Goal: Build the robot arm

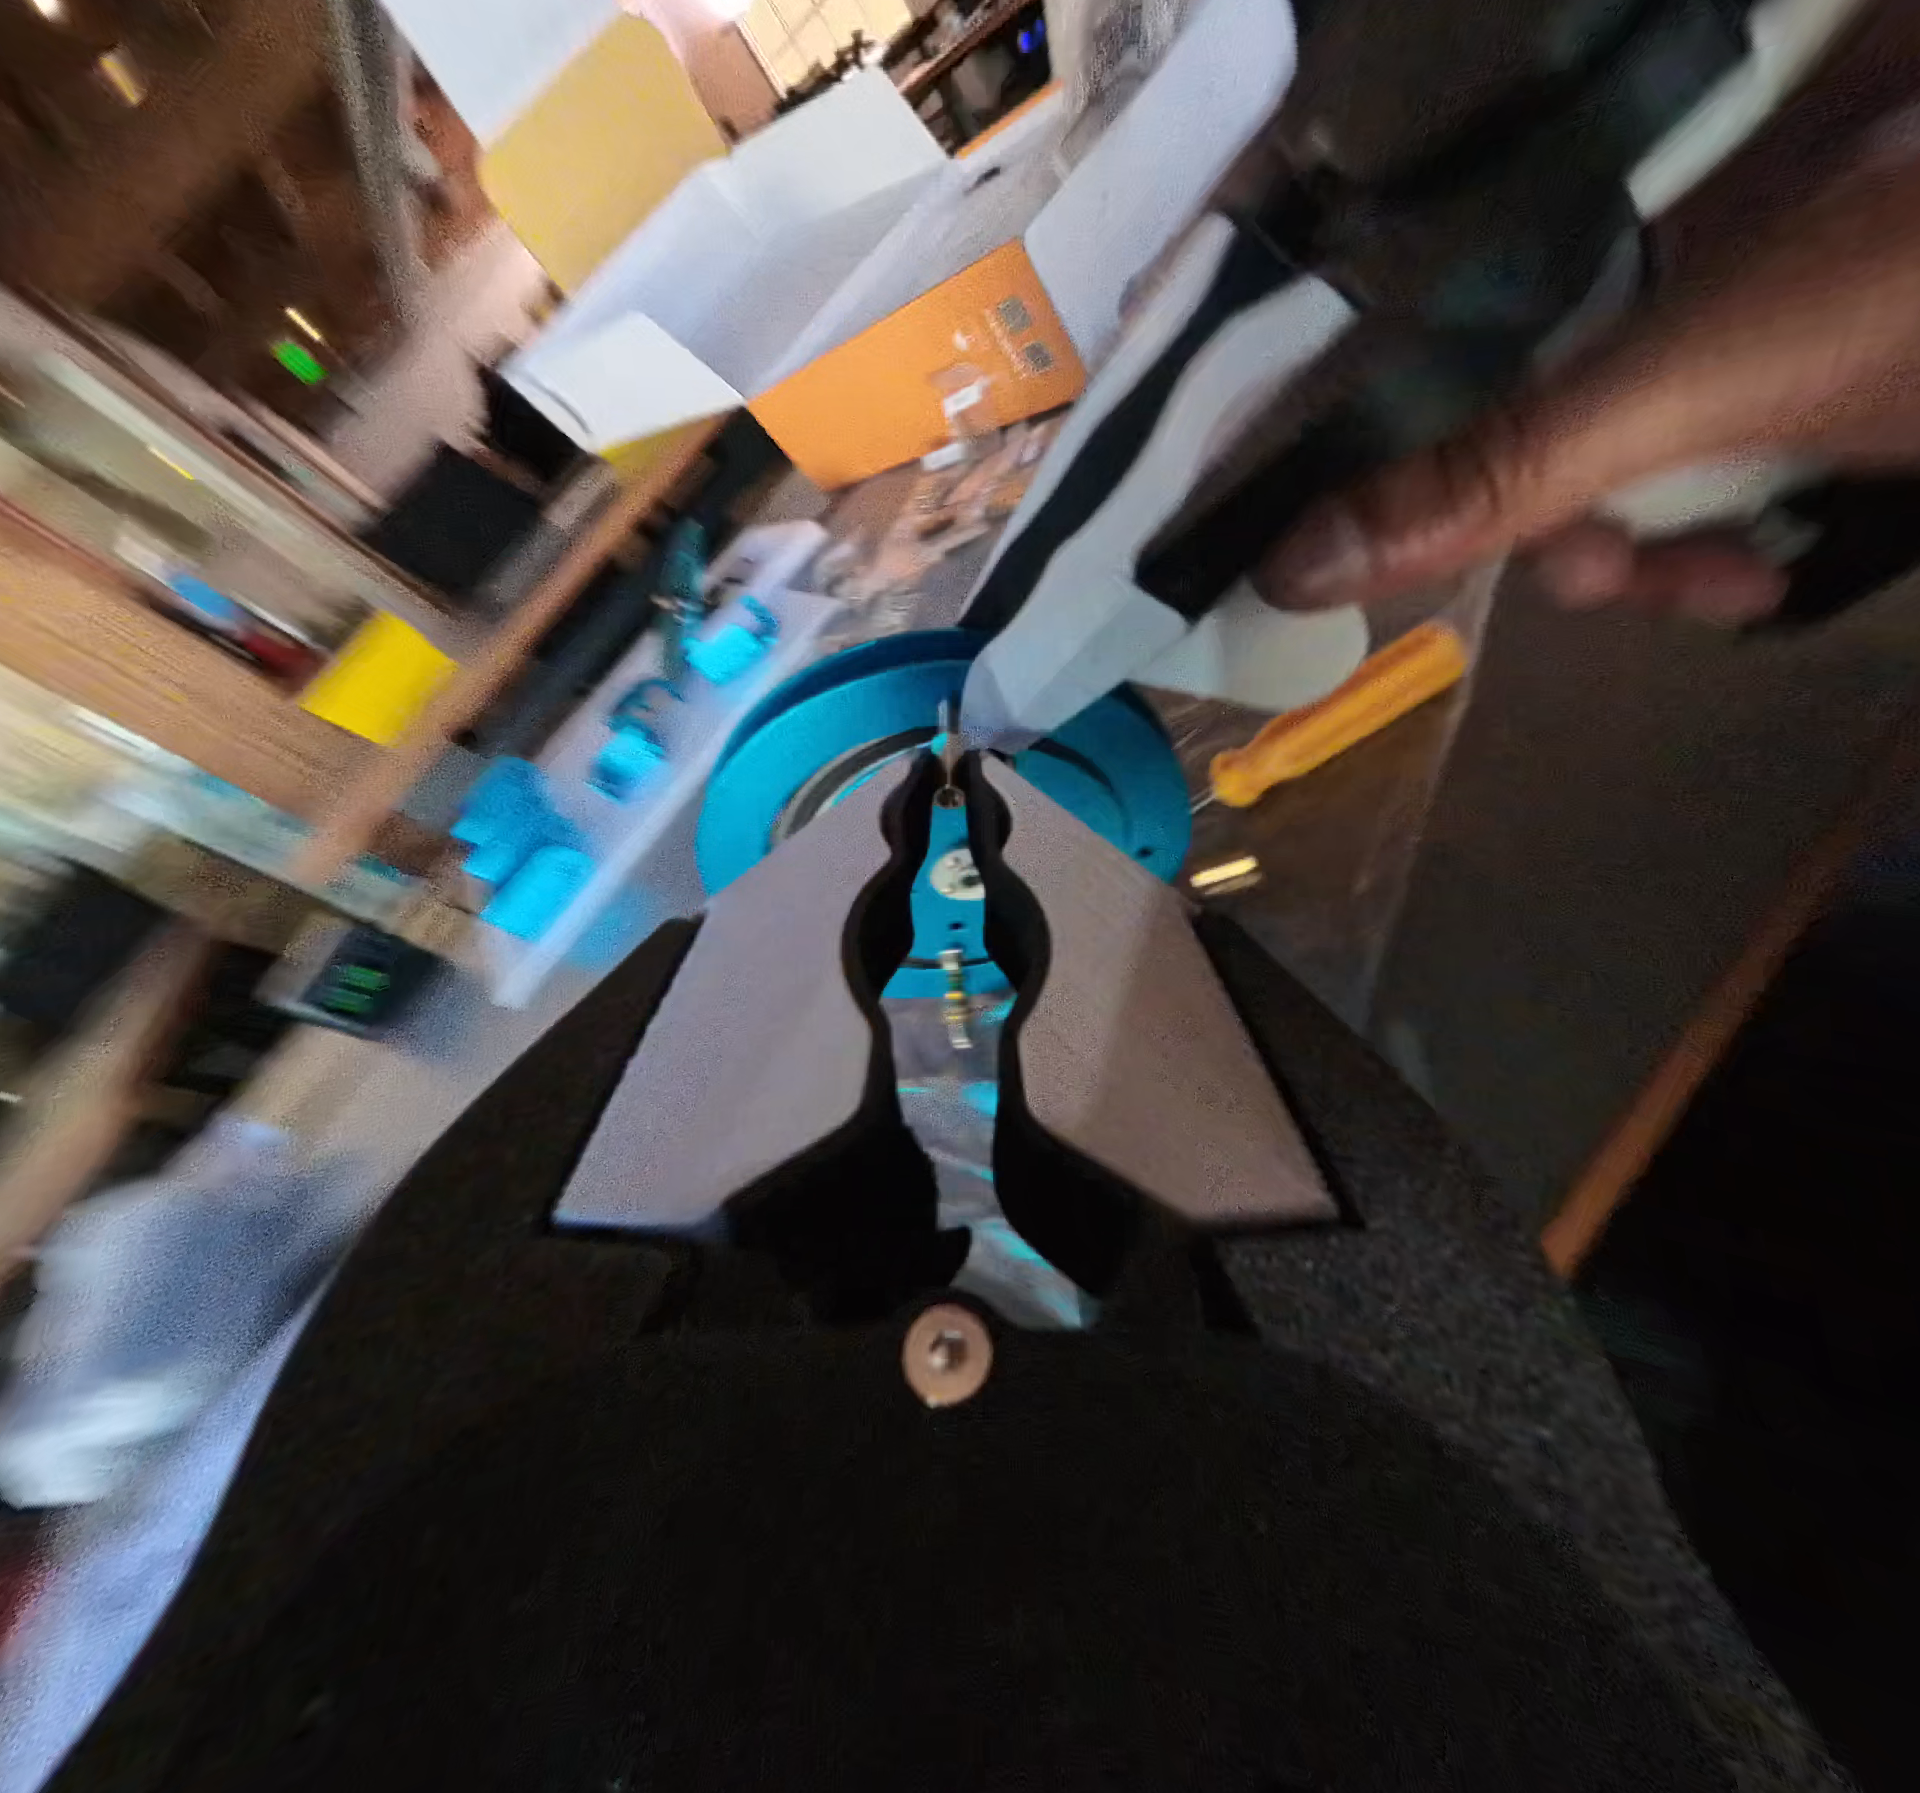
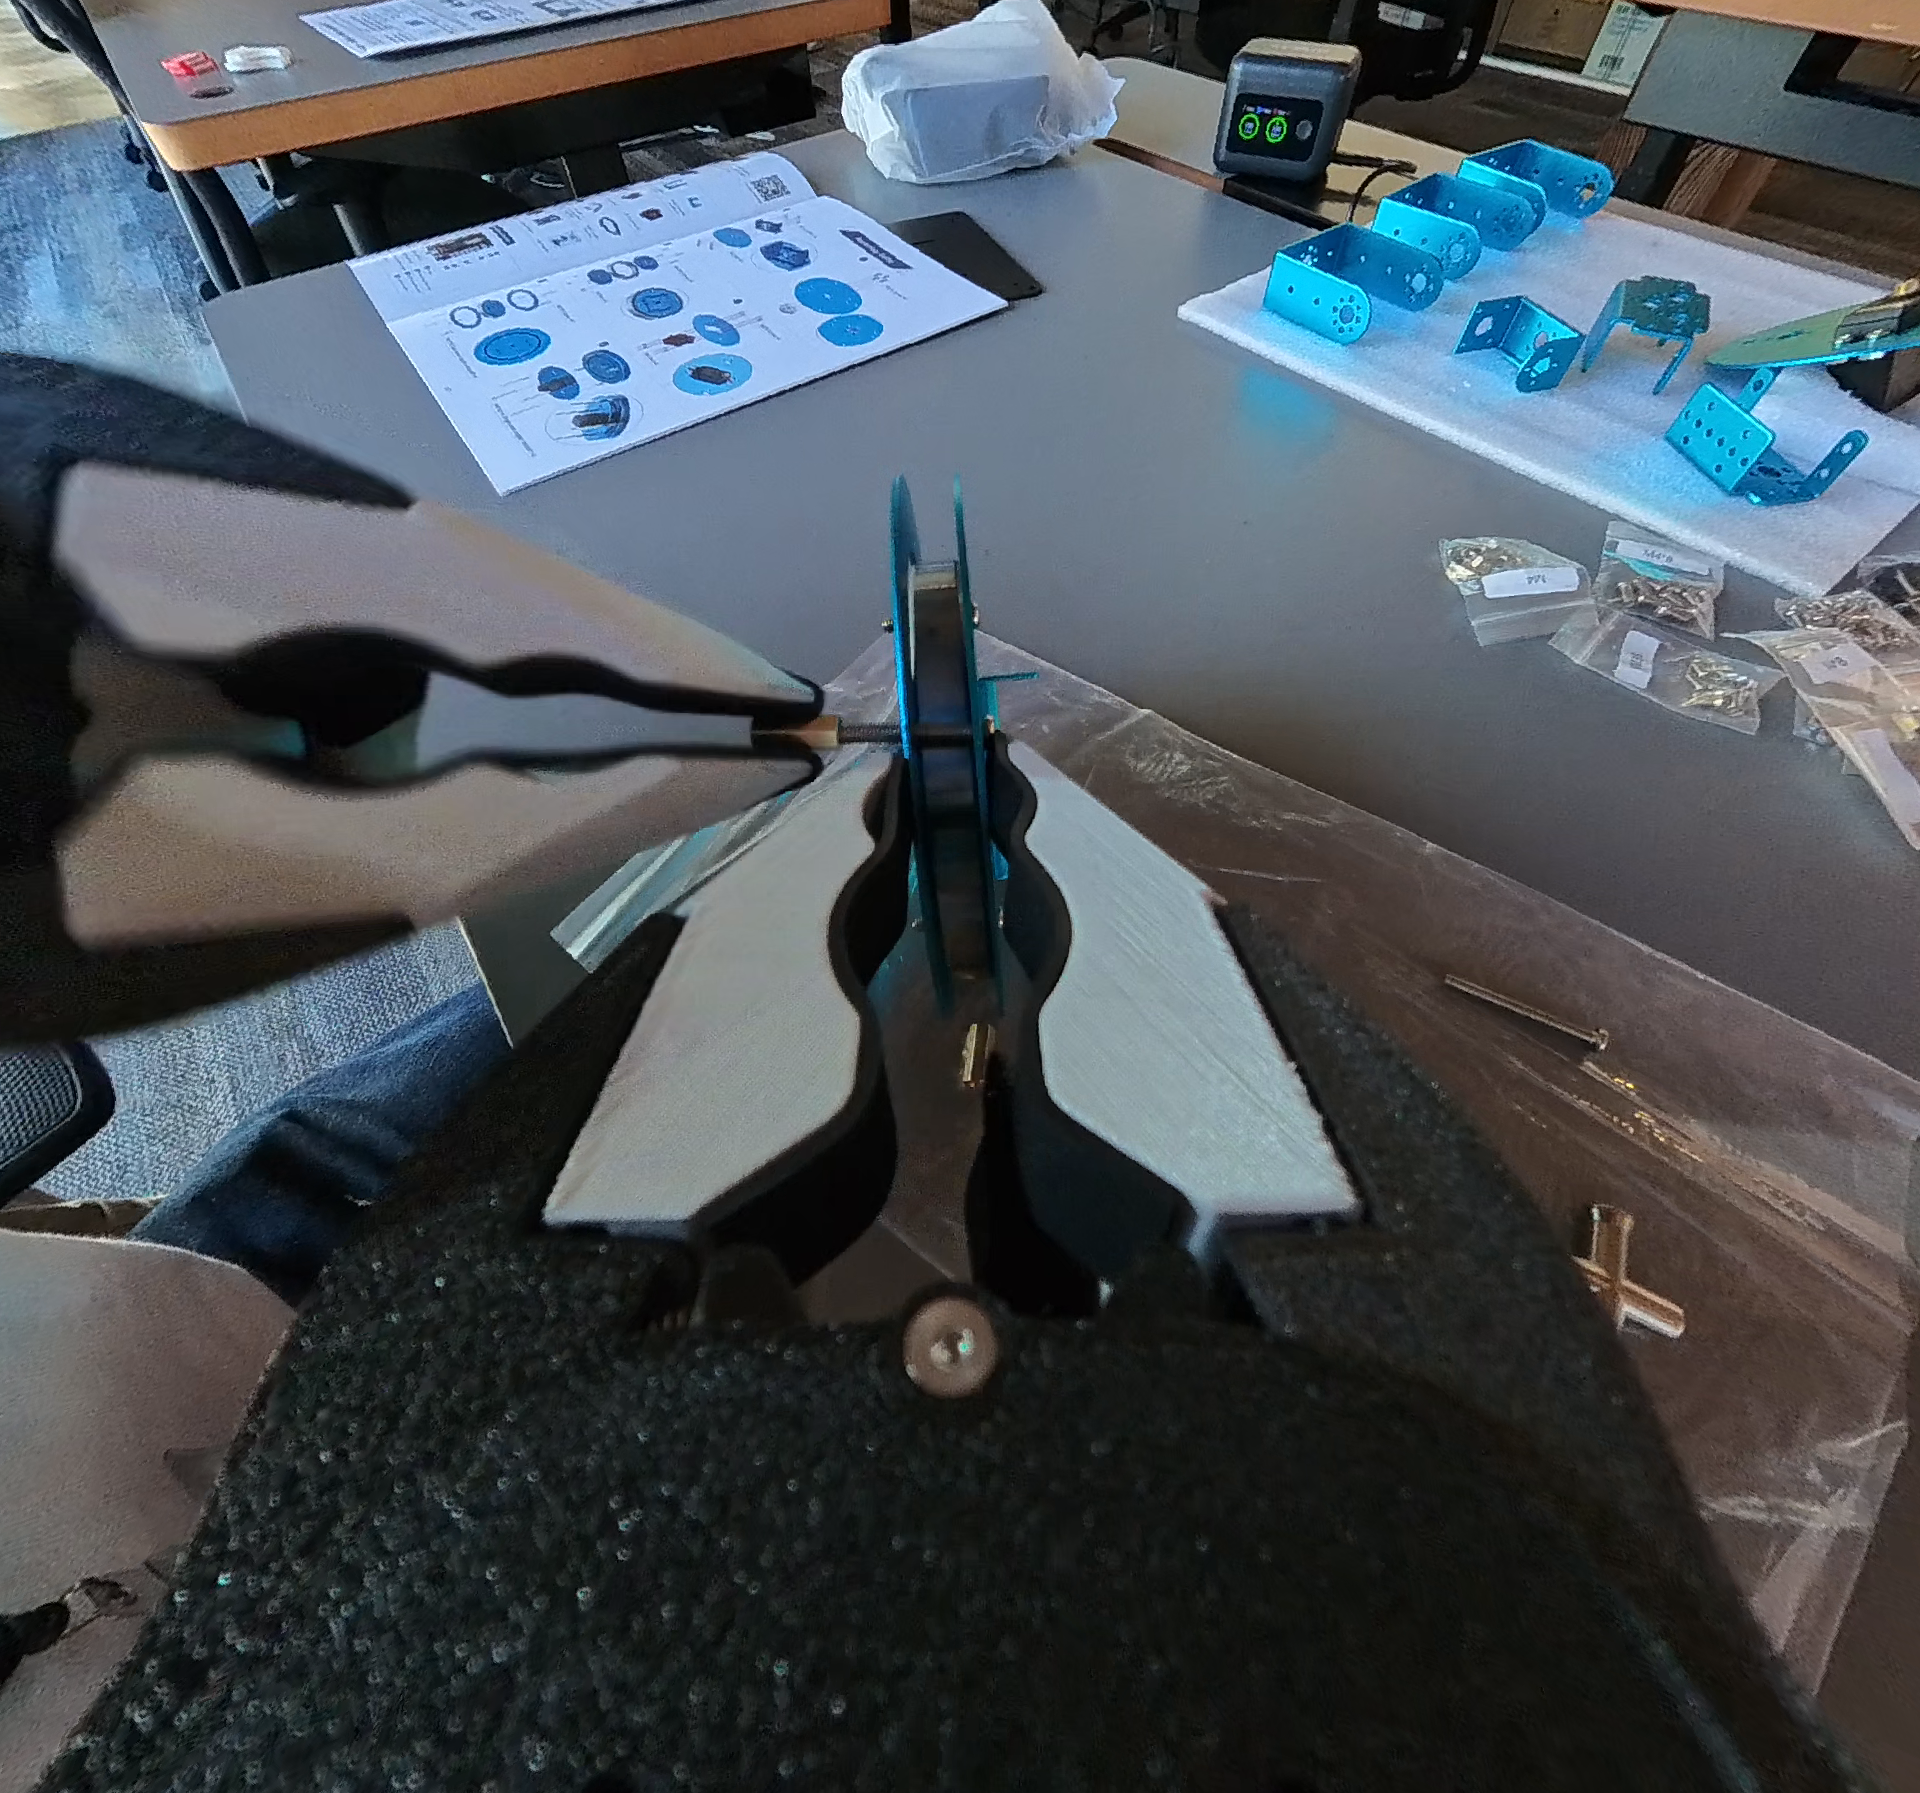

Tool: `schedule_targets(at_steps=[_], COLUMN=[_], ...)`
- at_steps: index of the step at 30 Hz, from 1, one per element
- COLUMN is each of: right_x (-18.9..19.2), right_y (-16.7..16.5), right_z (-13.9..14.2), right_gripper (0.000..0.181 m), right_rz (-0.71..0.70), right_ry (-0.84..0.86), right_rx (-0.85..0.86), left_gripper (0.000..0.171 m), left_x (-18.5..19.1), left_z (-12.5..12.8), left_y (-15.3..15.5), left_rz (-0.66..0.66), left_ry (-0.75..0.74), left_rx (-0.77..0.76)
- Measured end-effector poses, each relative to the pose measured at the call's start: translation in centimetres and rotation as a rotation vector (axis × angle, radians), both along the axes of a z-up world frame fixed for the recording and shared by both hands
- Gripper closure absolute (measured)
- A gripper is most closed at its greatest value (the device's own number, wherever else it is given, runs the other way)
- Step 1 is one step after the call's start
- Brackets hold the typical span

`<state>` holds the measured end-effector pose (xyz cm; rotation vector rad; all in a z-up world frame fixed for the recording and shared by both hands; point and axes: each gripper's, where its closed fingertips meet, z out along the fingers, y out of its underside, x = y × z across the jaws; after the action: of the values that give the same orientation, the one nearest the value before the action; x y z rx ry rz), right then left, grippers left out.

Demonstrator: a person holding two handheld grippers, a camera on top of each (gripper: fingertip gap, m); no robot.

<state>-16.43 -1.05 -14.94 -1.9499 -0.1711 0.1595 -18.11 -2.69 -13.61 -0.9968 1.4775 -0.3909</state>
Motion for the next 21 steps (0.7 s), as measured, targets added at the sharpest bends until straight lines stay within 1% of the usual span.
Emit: schedule_targets(at_steps=[1,2,3,4,5,6,7,8,10,11,12,13,14,15,16,18,19,20,21], right_x=[0.0,0.1,0.2,0.2,0.2,0.1,0.1,0.1,0.2,0.2,0.2,0.1,0.1,0.1,0.1,0.0,0.1,0.1,0.1], right_y=[0.0,0.0,0.0,0.0,0.0,0.0,-0.1,-0.1,-0.1,-0.2,-0.2,-0.2,-0.1,-0.1,-0.1,-0.1,-0.1,-0.1,-0.1], right_z=[0.0,0.0,0.0,0.0,0.0,0.0,0.0,-0.1,-0.1,-0.1,-0.1,-0.1,-0.1,-0.1,-0.1,0.0,0.0,0.0,-0.1], right_gripper=[0.168,0.168,0.168,0.168,0.168,0.169,0.169,0.168,0.169,0.169,0.168,0.168,0.169,0.168,0.168,0.168,0.168,0.168,0.168], right_rz=[-0.001,-0.002,-0.003,-0.004,-0.004,-0.005,-0.006,-0.007,-0.009,-0.01,-0.01,-0.01,-0.01,-0.009,-0.009,-0.008,-0.007,-0.007,-0.007], right_ry=[0.003,0.007,0.013,0.017,0.016,0.014,0.014,0.015,0.019,0.019,0.018,0.018,0.017,0.017,0.014,0.013,0.014,0.019,0.019], right_rx=[0.001,0.001,0.001,0.001,0.001,0.0,0.0,-0.001,-0.001,-0.002,-0.002,-0.002,-0.003,-0.003,-0.004,-0.007,-0.009,-0.009,-0.009], left_gripper=[0.167,0.167,0.167,0.166,0.166,0.163,0.153,0.148,0.147,0.148,0.149,0.152,0.155,0.158,0.165,0.166,0.166,0.167,0.167], left_x=[0.0,0.1,0.2,0.2,0.1,0.0,-0.2,-0.3,-0.3,-0.2,-0.1,-0.1,0.0,0.0,0.0,0.1,0.1,0.2,0.2], left_z=[0.0,0.0,0.0,0.0,0.0,0.3,0.7,1.1,1.3,1.0,0.7,0.7,0.4,0.2,0.2,0.3,0.1,0.0,-0.1], left_y=[0.1,0.1,0.1,0.1,-0.1,-0.2,-0.4,-0.4,-0.3,-0.2,-0.4,-0.6,-0.7,-0.7,-0.6,-0.5,-0.5,-0.5,-0.4], left_rz=[0.025,0.044,0.054,0.051,0.035,0.01,-0.015,-0.041,-0.097,-0.124,-0.171,-0.219,-0.233,-0.235,-0.225,-0.18,-0.157,-0.129,-0.096], left_ry=[0.039,0.054,0.043,0.015,-0.022,-0.068,-0.122,-0.171,-0.242,-0.257,-0.271,-0.286,-0.29,-0.294,-0.306,-0.322,-0.312,-0.289,-0.252], left_rx=[0.236,0.386,0.425,0.357,0.222,0.053,-0.146,-0.367,-0.789,-0.967,-1.118,-1.228,-1.284,-1.299,-1.279,-1.175,-1.087,-0.95,-0.752])
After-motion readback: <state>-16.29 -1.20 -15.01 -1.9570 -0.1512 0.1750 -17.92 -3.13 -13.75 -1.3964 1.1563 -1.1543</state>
